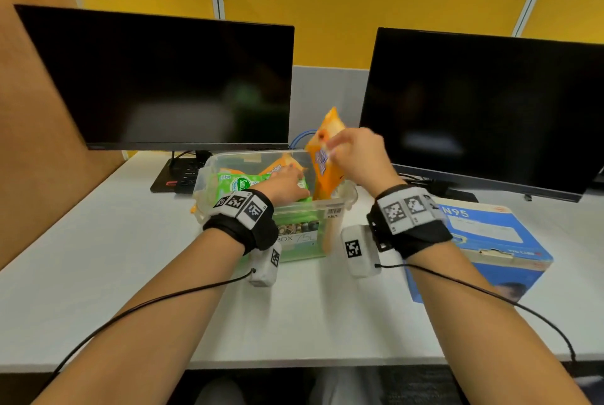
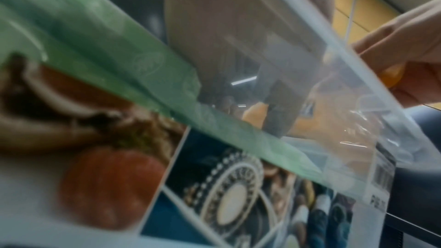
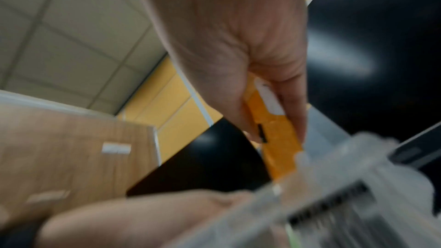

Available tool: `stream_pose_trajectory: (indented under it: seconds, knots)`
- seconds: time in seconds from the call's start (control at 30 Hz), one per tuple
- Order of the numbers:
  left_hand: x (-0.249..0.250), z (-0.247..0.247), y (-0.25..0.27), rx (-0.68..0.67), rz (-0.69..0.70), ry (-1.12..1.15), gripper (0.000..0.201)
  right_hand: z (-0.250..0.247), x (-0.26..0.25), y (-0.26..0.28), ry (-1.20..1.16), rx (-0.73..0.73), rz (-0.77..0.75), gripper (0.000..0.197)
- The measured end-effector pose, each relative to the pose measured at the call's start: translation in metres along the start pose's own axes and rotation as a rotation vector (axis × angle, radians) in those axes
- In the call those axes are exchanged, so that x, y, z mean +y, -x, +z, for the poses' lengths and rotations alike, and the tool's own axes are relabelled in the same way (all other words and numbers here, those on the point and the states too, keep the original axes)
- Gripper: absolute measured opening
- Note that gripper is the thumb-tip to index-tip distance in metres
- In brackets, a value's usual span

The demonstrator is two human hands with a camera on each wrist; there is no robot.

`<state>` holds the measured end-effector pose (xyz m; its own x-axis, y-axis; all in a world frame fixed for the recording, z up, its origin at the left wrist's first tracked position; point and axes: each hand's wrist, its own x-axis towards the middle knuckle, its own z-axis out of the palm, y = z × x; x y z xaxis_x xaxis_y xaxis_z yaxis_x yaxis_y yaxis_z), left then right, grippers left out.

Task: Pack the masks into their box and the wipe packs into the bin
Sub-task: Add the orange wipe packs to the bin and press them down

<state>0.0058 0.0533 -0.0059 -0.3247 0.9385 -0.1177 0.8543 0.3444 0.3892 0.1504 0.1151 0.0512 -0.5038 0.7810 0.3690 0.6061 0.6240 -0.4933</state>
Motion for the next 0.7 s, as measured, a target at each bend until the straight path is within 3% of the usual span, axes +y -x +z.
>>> stream_pose_trajectory:
  seconds: [0.07, 0.13, 0.2, 0.3, 0.37, 0.5, 0.6, 0.7]
  knots:
    - [-0.002, 0.002, -0.003, 0.026, -0.035, 0.074, 0.069, 0.021, -0.007, 0.001, 0.169, -0.177, 0.011, 0.029]
    - [-0.003, 0.003, -0.003, 0.037, -0.028, 0.109, 0.076, 0.038, -0.008, 0.003, 0.226, -0.200, 0.014, 0.026]
    - [-0.003, 0.003, -0.001, 0.025, -0.002, 0.100, 0.078, 0.048, -0.007, 0.001, 0.275, -0.269, 0.024, 0.025]
    - [-0.002, 0.001, 0.003, -0.021, 0.019, 0.070, 0.075, 0.048, -0.016, -0.008, 0.378, -0.518, 0.093, 0.042]
    - [-0.002, 0.001, 0.001, -0.045, 0.006, 0.037, 0.071, 0.039, -0.020, -0.016, 0.466, -0.596, 0.067, 0.046]
    - [0.000, -0.001, 0.004, -0.041, 0.020, 0.020, 0.066, 0.037, -0.017, -0.020, 0.546, -0.596, 0.016, 0.022]
    - [-0.002, 0.000, -0.001, -0.042, 0.122, -0.020, 0.056, 0.052, -0.017, -0.017, 0.650, -0.694, -0.003, 0.036]
    - [0.003, -0.002, 0.006, -0.099, 0.138, -0.021, 0.042, 0.047, -0.019, -0.014, 0.685, -0.663, -0.002, 0.020]
